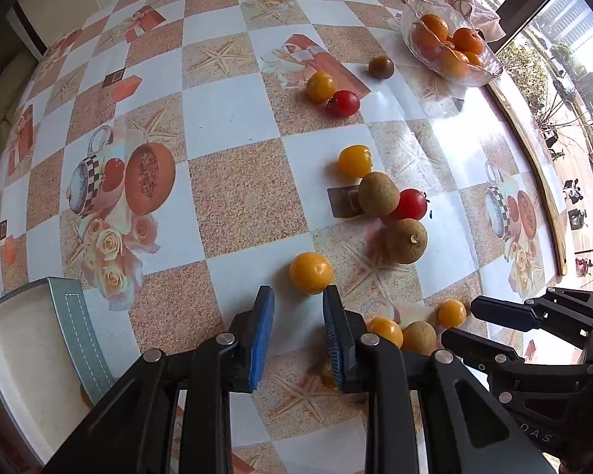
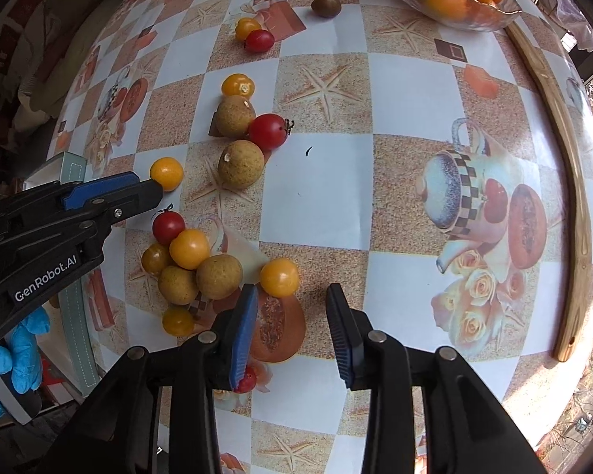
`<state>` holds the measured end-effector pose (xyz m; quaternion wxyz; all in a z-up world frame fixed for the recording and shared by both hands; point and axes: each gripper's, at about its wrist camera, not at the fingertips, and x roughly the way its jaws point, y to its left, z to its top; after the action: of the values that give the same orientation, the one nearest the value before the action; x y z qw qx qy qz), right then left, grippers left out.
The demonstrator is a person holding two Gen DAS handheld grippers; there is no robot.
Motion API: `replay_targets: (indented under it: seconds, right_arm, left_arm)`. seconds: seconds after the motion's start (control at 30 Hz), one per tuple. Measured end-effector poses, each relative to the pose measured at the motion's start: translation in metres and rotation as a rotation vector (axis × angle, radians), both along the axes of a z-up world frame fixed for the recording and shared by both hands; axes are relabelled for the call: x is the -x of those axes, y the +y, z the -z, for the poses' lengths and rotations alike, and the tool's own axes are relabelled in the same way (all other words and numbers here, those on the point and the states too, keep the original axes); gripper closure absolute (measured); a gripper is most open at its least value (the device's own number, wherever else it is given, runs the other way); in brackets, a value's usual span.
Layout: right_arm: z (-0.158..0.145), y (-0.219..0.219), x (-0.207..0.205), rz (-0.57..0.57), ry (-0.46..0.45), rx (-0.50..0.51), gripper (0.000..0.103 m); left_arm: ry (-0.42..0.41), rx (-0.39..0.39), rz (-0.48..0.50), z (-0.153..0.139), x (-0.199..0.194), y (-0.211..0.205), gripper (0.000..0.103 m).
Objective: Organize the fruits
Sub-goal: 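Lift both held yellow tomatoes and carry them over the white tray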
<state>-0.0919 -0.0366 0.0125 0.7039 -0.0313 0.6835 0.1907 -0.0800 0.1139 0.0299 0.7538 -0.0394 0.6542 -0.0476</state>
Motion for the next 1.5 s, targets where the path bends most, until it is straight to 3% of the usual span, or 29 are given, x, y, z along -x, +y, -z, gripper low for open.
replay_targets:
  seconds: [0.37, 0.43, 0.63, 0.97, 1.3, 1.33, 1.37, 1.4, 1.5]
  right_arm:
    - [0.002, 0.02, -0.006, -0.058, -0.042, 0.029, 0.065]
    - [0.002, 0.023, -0.006, -0.076, -0.048, 0.045, 0.082]
    - [0.0, 0.01, -0.008, -0.008, -0.011, -0.015, 0.082]
    - [-0.011, -0.014, -0.005, 0.056, 0.003, -0.044, 0.082]
    - [-0.012, -0.02, -0.002, 0.065, 0.01, -0.02, 0.082]
    - [-0.012, -0.021, -0.002, 0.066, 0.011, -0.021, 0.082]
    - [-0.012, -0.021, -0.002, 0.069, 0.013, -0.023, 0.082]
    - [-0.011, -0.02, -0.002, 0.072, 0.015, -0.025, 0.082]
    - [-0.012, -0.021, -0.001, 0.081, 0.017, -0.037, 0.082]
  left_arm:
    - [-0.007, -0.031, 0.006, 0.008, -0.01, -0.011, 0.076]
    - [-0.011, -0.039, 0.007, 0.009, -0.014, -0.016, 0.076]
    - [-0.032, 0.021, 0.008, 0.0, -0.007, -0.011, 0.076]
    - [-0.068, 0.041, 0.003, -0.025, 0.006, -0.004, 0.076]
    - [-0.058, 0.038, -0.008, -0.01, -0.003, -0.002, 0.075]
    - [-0.052, 0.038, -0.003, -0.007, -0.005, -0.004, 0.063]
    - [-0.055, 0.032, 0.001, -0.006, -0.006, -0.006, 0.034]
    - [-0.086, 0.011, 0.0, -0.009, -0.004, -0.007, 0.023]
    - [-0.107, -0.012, 0.022, -0.009, -0.005, -0.014, 0.021]
